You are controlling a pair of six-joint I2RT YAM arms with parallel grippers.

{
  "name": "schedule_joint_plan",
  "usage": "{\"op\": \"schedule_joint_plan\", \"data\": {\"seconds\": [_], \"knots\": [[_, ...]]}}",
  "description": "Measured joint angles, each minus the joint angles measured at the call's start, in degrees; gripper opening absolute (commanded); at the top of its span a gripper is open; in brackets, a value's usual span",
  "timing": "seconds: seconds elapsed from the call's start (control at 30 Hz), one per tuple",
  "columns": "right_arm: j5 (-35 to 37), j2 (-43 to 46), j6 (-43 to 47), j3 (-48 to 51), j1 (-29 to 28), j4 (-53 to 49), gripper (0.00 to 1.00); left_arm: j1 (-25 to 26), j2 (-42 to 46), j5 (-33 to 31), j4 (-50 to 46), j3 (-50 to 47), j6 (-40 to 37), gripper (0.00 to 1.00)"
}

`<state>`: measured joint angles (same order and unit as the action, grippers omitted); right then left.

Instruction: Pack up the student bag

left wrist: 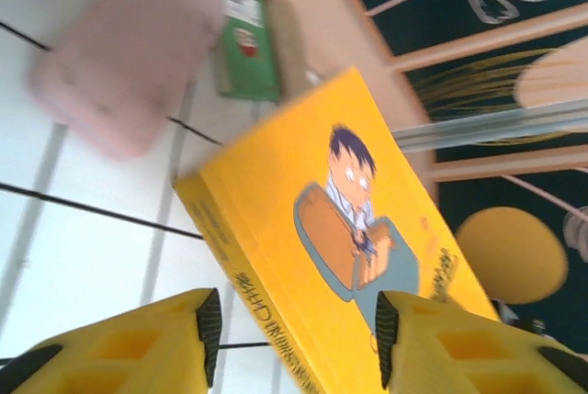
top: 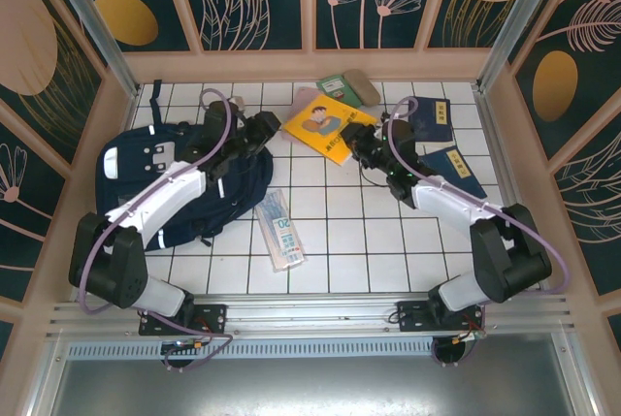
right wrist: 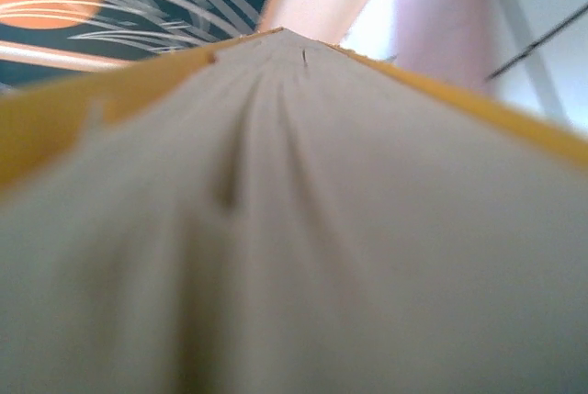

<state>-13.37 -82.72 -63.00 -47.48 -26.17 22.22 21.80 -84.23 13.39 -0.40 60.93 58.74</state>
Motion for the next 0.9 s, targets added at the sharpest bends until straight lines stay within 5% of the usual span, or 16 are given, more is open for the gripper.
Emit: {"op": "schedule_joint_plan", "data": {"seconds": [0.2,0.43,0.67,0.9], "knots": [[0.26,6.73,14.78,0.85,1.16,-11.41,0.0,-8.28,3.96,-3.74,-12.52,0.59,-11.56,0.55],[-5.55,10.93,19.26,5.7,5.27,-11.13,0.0,-18.38,1.77,-3.45,-14.84,0.63,-17.73,0.55],[-10.34,11.19,21.07,6.62,5.53,-11.67,0.0,-18.75,-8.79,-1.62,-15.43,1.66,-21.29,0.52],[-13.38,12.17,21.16,8.35,6.12,-11.32,0.0,-18.75,-9.75,-1.92,-16.37,1.73,-22.08,0.52]]}}
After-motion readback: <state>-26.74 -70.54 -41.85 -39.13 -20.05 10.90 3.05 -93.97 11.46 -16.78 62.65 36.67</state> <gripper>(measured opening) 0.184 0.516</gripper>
